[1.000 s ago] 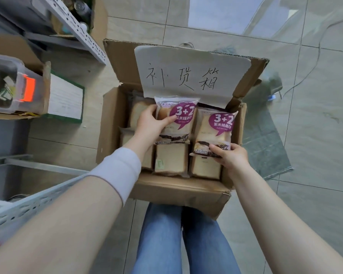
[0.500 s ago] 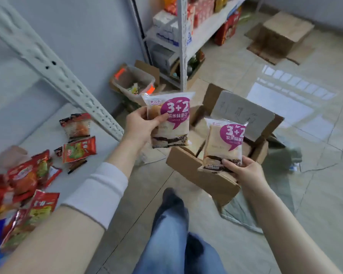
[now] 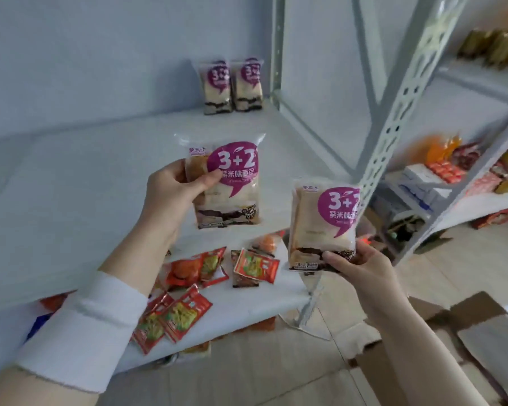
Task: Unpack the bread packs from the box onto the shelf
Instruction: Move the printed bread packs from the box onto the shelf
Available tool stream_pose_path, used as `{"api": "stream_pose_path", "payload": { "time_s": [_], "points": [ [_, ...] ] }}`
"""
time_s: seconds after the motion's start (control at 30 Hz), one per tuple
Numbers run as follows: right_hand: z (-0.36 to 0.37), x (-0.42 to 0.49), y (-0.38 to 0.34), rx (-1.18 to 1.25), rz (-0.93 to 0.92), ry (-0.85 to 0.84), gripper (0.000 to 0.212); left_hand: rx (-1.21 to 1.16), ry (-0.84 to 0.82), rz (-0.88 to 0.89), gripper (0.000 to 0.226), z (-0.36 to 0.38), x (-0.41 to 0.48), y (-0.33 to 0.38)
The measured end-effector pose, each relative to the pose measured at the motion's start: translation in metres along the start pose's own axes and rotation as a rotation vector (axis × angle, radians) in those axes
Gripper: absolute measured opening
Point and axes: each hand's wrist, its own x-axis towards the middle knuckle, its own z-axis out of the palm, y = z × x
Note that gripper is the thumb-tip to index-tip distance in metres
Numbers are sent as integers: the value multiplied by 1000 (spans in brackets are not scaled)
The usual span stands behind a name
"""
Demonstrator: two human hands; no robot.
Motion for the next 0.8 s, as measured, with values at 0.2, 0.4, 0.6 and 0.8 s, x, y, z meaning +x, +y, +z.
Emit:
{"api": "stream_pose_path", "payload": {
  "time_s": [0.2, 0.4, 0.6, 0.8],
  "points": [
    [96, 108, -46, -111, -76, -60, 21, -14, 100, -12, 13, -53, 98, -22],
    [134, 244, -85, -117, -141, -14, 25, -30, 72, 13, 16, -23, 218, -37],
    [159, 381, -105, -214, -196, -13, 25, -36, 135, 38, 19, 20, 338, -62],
    [177, 448, -111, -331, -221, -35, 34, -79, 265, 10, 38, 39, 397, -84]
  ]
}}
